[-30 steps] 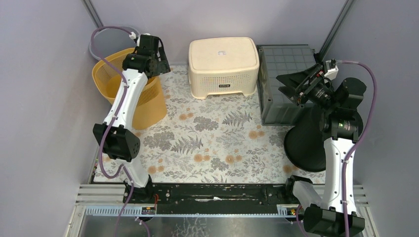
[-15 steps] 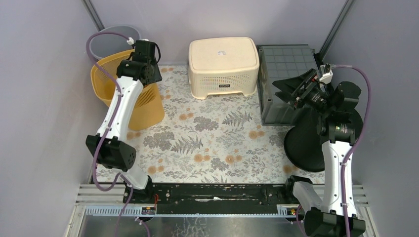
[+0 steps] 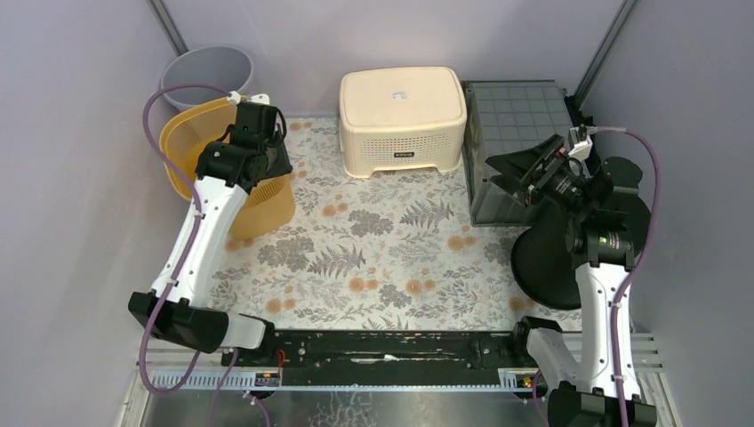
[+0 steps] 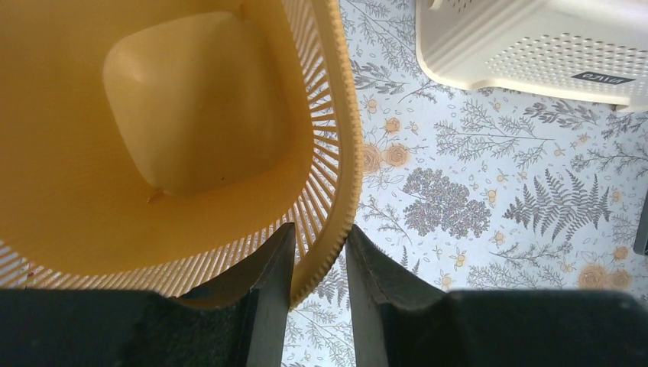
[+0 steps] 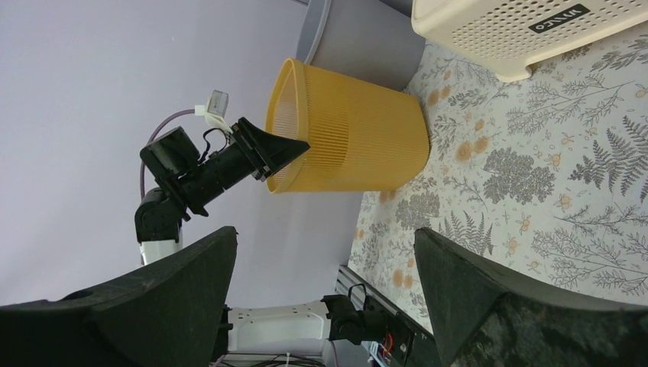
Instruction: Turn the large container upside down
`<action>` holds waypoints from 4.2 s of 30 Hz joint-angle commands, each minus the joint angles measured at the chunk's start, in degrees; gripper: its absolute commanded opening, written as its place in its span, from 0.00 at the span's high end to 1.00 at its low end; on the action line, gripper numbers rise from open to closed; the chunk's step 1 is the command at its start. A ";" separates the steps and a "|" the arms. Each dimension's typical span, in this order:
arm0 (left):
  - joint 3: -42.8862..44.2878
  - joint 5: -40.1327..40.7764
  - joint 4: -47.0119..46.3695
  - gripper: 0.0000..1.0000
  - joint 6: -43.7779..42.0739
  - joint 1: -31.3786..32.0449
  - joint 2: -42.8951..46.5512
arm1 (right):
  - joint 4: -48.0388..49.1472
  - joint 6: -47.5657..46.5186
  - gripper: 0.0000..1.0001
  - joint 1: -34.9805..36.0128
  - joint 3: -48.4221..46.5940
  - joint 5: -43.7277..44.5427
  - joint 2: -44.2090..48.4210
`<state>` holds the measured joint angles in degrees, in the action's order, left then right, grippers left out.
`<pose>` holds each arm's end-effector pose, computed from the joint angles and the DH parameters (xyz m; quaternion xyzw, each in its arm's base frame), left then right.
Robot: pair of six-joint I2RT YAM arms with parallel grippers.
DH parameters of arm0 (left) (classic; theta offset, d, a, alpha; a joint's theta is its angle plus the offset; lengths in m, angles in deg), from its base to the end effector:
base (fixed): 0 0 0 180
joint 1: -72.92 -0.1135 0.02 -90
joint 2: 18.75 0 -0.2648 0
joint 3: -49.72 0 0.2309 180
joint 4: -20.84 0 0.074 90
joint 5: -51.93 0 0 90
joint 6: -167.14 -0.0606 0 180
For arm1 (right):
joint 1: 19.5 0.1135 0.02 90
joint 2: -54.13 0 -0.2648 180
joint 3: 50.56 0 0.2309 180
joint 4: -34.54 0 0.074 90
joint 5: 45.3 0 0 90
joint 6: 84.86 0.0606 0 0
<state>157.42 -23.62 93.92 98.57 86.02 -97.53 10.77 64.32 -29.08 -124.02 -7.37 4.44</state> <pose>0.2623 -0.0455 0.3925 -0.1152 0.9078 -0.0040 0.4033 0.1768 0.0186 0.4085 0.1026 0.6996 0.5482 0.4466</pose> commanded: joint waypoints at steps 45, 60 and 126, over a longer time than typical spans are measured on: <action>9.95 -9.95 21.07 0.73 8.05 18.57 -1.42 | 4.50 1.59 0.07 1.32 -0.87 -1.89 0.71; 14.12 -11.25 13.49 0.23 14.66 19.67 -2.92 | 5.96 2.43 0.08 1.41 -0.72 -2.64 0.61; 15.05 -5.90 20.25 1.00 20.15 10.34 -14.16 | 10.59 5.61 0.09 3.61 1.80 -5.61 2.09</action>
<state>175.91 -26.70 115.26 119.70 96.86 -113.53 19.14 69.55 -26.13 -121.46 -11.02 5.25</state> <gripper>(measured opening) 0.058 0.917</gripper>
